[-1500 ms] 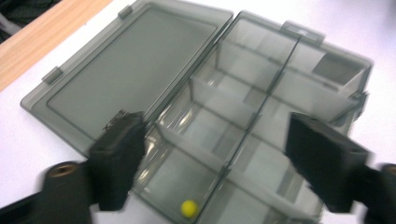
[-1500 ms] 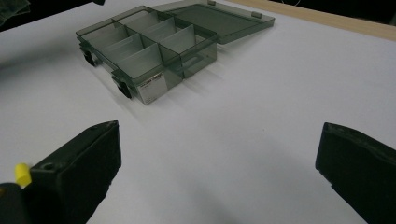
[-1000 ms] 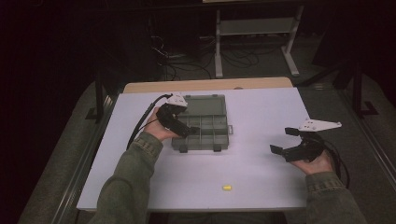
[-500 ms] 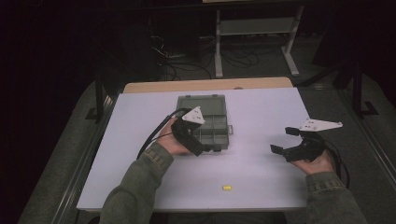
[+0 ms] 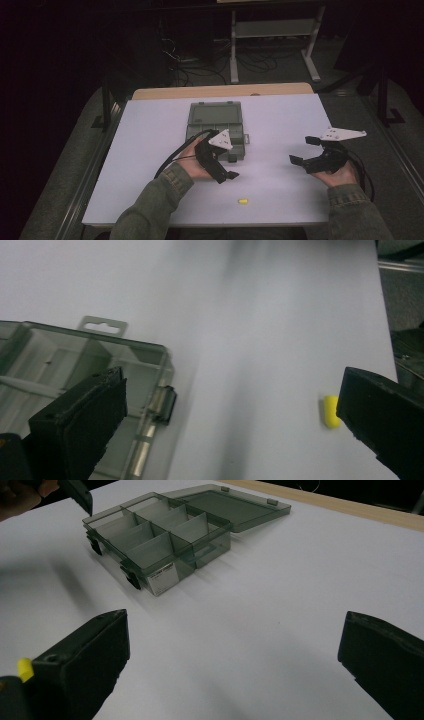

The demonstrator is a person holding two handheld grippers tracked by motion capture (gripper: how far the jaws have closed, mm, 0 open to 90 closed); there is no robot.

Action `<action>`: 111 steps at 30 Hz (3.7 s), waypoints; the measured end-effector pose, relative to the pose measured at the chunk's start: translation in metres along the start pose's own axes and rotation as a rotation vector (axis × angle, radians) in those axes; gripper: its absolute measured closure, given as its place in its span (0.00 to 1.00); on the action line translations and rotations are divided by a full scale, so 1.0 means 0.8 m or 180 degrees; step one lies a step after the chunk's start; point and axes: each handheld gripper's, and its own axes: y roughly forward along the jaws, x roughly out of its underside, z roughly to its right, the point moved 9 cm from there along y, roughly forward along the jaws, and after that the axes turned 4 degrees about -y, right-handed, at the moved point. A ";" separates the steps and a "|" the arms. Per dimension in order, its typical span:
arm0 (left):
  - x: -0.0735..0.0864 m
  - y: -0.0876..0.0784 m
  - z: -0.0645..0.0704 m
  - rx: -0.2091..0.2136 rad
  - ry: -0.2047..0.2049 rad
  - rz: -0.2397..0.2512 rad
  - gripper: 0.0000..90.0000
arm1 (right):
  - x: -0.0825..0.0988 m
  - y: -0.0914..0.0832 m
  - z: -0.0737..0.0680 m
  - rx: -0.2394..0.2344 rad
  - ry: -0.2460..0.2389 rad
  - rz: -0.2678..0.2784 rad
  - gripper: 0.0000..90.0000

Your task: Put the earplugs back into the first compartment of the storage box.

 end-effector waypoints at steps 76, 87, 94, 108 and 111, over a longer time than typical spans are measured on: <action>0.018 0.033 0.070 0.0535 0.0384 -0.0445 0.91 | 0.003 0.003 -0.002 -0.0031 -0.0015 -0.0073 0.00; -0.003 -0.027 0.012 0.0144 0.0223 -0.0205 0.91 | 0.003 0.003 -0.002 -0.0042 -0.0009 -0.0079 0.00; -0.005 -0.051 -0.019 -0.0014 0.0098 -0.0101 0.91 | 0.003 0.003 -0.002 -0.0037 -0.0011 -0.0078 0.00; 0.009 -0.087 -0.087 -0.0357 -0.0316 0.0119 0.91 | 0.004 0.004 -0.002 -0.0037 -0.0011 -0.0092 0.00; 0.014 -0.089 -0.099 -0.0408 -0.0353 0.0124 0.91 | 0.004 0.004 -0.002 -0.0037 -0.0007 -0.0096 0.00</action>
